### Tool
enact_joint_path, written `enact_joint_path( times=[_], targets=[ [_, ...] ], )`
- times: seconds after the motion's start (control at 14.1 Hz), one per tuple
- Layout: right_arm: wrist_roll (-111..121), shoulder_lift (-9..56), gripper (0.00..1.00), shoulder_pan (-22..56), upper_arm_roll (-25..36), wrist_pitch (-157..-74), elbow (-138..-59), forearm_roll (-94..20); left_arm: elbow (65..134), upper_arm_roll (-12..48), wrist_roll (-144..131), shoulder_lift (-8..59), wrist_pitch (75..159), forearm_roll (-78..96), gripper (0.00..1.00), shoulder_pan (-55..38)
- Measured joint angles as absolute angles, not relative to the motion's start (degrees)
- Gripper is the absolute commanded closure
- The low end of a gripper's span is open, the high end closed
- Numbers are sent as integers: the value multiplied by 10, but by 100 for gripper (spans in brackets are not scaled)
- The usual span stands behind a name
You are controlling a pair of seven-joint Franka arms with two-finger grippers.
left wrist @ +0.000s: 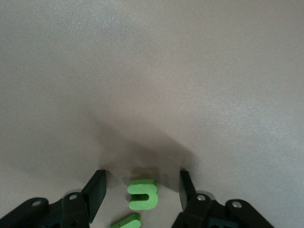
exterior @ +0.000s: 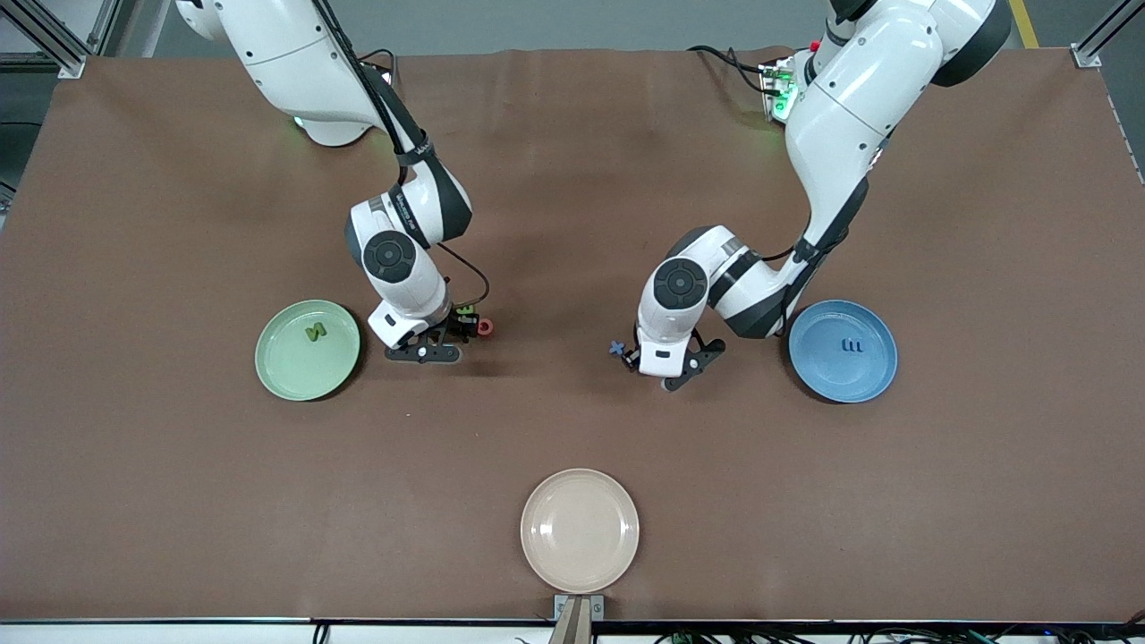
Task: Sort upper and lower case letters into plates
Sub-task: 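Grasp the blue G with the right gripper while the left gripper grasps the n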
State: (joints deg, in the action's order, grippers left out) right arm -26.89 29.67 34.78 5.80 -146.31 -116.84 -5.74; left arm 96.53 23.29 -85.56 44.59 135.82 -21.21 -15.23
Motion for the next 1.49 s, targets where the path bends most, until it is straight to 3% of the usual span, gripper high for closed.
enact_joint_path(
  times=[0.5, 1.2, 1.49],
  targets=[
    [-291, 312, 41, 360, 58, -1476, -1165, -57, 964, 235, -856, 446, 1358, -212, 37, -156],
    [-331, 311, 41, 382, 60, -1465, -1164, -57, 963, 238, -863, 446, 1358, -212, 84, -157],
    [-337, 301, 41, 395, 59, -1425, -1167, -57, 961, 240, -867, 441, 1337, -212, 88, -152]
  ],
)
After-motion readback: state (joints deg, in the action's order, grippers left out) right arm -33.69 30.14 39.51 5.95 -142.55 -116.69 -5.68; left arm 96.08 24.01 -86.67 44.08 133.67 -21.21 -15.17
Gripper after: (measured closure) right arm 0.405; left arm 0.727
